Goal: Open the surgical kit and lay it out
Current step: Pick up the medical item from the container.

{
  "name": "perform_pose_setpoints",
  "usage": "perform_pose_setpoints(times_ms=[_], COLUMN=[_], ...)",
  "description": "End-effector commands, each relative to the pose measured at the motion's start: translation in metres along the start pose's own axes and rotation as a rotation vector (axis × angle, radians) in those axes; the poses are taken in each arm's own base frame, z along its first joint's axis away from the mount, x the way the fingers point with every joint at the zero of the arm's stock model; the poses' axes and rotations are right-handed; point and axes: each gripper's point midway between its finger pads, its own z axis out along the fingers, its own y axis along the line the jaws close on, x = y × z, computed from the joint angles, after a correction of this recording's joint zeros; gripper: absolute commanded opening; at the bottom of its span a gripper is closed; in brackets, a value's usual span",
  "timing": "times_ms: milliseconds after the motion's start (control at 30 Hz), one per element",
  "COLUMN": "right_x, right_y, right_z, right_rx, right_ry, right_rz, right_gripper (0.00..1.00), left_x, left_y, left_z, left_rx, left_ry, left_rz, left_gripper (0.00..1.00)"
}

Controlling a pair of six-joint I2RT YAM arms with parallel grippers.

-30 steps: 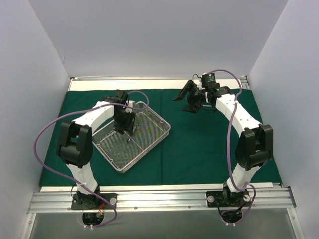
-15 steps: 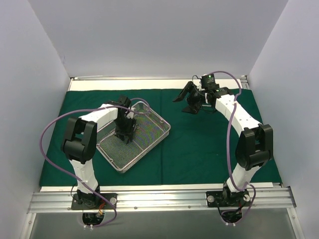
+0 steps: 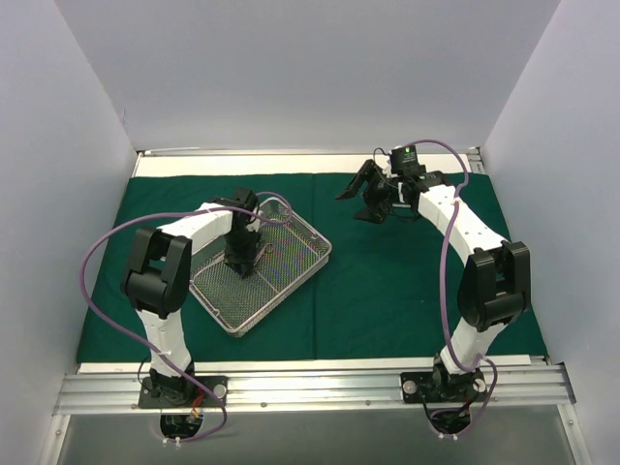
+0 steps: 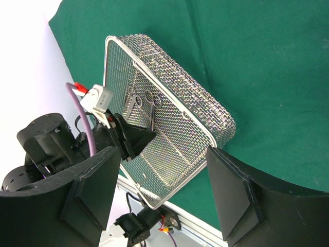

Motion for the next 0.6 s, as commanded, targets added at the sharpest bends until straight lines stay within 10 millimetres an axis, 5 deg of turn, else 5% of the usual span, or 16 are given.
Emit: perform_pose_setpoints(times_ms=[0, 200, 567], right_x=[-0.002, -0.001, 0.000], right_y=[0.010, 0.008, 0.007], right_z=[-0.013, -0.012, -0.012], right_rx=[-0.025, -0.020, -0.012], right_ry=[-0.027, -0.025, -0.022], right_rz=[-0.023, -0.023, -0.038], right_gripper=[0.68, 0.68, 0.68], left_x=[0.014, 0.022, 0.024], left_y=[-0.008, -0.015, -0.019], left_z=[0.043, 0.059, 0.065], left_rx=[-0.037, -0.054, -0.057], left_ry=[0.067, 0.105, 0.112], left_rz=[0.002, 0.012, 0.008], left_gripper=[0.42, 0.38, 0.03])
